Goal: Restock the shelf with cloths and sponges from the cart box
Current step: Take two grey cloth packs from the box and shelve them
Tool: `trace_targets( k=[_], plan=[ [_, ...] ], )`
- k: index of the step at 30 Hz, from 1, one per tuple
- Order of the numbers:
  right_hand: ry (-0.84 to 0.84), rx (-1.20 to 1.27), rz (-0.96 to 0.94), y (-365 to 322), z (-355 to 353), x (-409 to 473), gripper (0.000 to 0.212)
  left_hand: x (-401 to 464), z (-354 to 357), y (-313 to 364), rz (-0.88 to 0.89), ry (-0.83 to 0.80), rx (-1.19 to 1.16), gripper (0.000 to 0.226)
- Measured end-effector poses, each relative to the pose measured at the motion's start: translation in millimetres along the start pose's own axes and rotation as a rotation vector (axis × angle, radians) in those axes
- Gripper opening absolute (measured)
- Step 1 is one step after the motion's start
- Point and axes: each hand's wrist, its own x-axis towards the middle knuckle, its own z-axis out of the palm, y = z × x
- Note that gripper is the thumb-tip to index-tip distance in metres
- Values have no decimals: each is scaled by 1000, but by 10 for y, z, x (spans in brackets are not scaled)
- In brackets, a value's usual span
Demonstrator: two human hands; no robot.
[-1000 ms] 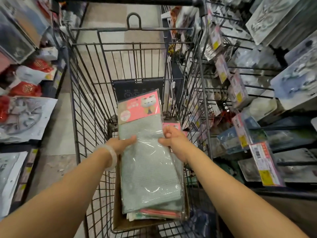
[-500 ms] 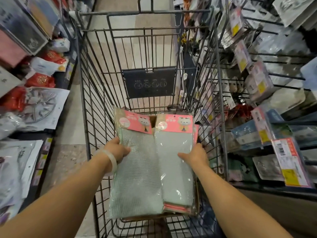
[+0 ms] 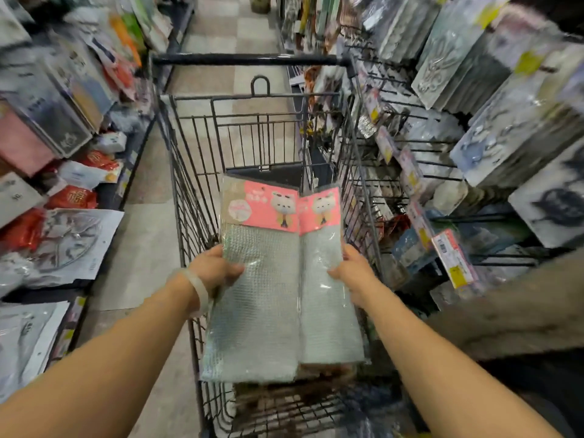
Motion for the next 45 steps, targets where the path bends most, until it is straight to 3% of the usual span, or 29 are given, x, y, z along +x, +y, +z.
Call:
trace_targets(
  k=[6, 12, 17, 27, 38, 45],
  plan=[
    [-4, 168, -263, -136, -89, -1306, 47, -835, -130, -123, 225, -130, -44, 29],
    [125, 306, -454, 309, -162, -2687, 33, -1809, -158, -554, 297, -215, -84, 26],
    [300, 309, -540, 574, -451, -3766, 20, -2531, 214, -694, 320, -339, -21, 24],
    [662, 356, -652, 1008, -1641, -5631, 24, -3928, 1666, -945, 449, -662, 78, 23],
    [978, 420, -574, 2517, -3265, -7598, 22, -5372, 3805, -2328, 371, -925, 165, 19],
    [1077, 449, -520, 3193, -4121, -8359, 16, -6037, 4851, -2979, 323, -1044, 208, 16]
  ],
)
